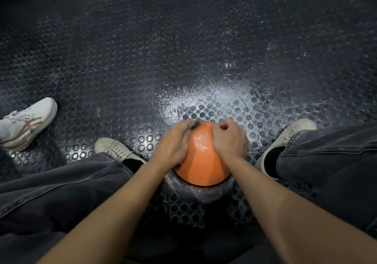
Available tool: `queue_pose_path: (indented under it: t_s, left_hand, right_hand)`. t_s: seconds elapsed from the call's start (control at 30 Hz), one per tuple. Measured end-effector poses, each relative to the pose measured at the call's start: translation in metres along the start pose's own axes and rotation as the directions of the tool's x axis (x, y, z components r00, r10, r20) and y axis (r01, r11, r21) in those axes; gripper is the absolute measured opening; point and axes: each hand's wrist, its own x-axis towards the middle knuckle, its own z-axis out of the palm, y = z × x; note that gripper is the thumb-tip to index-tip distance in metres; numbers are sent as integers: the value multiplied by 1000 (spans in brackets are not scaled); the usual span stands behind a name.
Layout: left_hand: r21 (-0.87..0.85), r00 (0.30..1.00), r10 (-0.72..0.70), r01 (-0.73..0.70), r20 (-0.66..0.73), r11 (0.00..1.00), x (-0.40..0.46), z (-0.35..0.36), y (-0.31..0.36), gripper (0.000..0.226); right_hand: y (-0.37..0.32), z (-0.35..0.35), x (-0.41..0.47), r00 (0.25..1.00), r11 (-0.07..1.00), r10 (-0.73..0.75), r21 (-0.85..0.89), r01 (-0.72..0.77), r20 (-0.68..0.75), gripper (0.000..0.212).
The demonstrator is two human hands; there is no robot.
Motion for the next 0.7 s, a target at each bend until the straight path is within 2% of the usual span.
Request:
queue_pose_path:
  t_s: [0.07,0.13,0.2,0.27,0.33,0.4,0.47,0.6,0.63,0.7]
  left_hand:
    - [-22,999,11,-10,37,1000,2,-5,0,35]
    - [18,996,93,-93,-4,996,-19,-5,-9,37]
    - [79,989,149,-147,-20,986,-40,-4,-13,38]
    - [89,984,176,-173,-24,981,-34,-6,-11,35]
    - [71,991,132,-129,-37,989,-7,-12,-5,35]
    - [39,999,31,-32,17,999,7,-18,-5,36]
    - [27,998,54,-54,17,998,-1,-17,-9,36]
    - [67,970,244,-243,-11,968,-27,1,-6,41]
    - [65,972,236,-235,-17,970,-15,2,-1,41]
    - [85,993,114,-111,-27,990,14,-2,8,39]
  right_hand:
    - [2,1,-1,1000,999,-6,-33,5,-24,19]
    - [4,0,3,999,999,-39,-31,39,2,18]
    - [1,-3,12,990,990,-140,-2,140,14,15]
    - [-3,-8,16,972,974,-226,-21,225,-63,12]
    - [-5,-12,11,974,981,-186,-75,177,-129,14]
    - [1,-10,-3,995,996,-14,-91,5,-96,23]
    - [6,-10,-14,994,996,80,-38,-83,-72,31]
    - [5,-13,-8,999,998,-6,-67,4,-31,34]
    - [6,-13,-7,1000,997,-27,-75,26,-15,35]
    - [6,-11,-8,999,997,-38,-67,39,5,34]
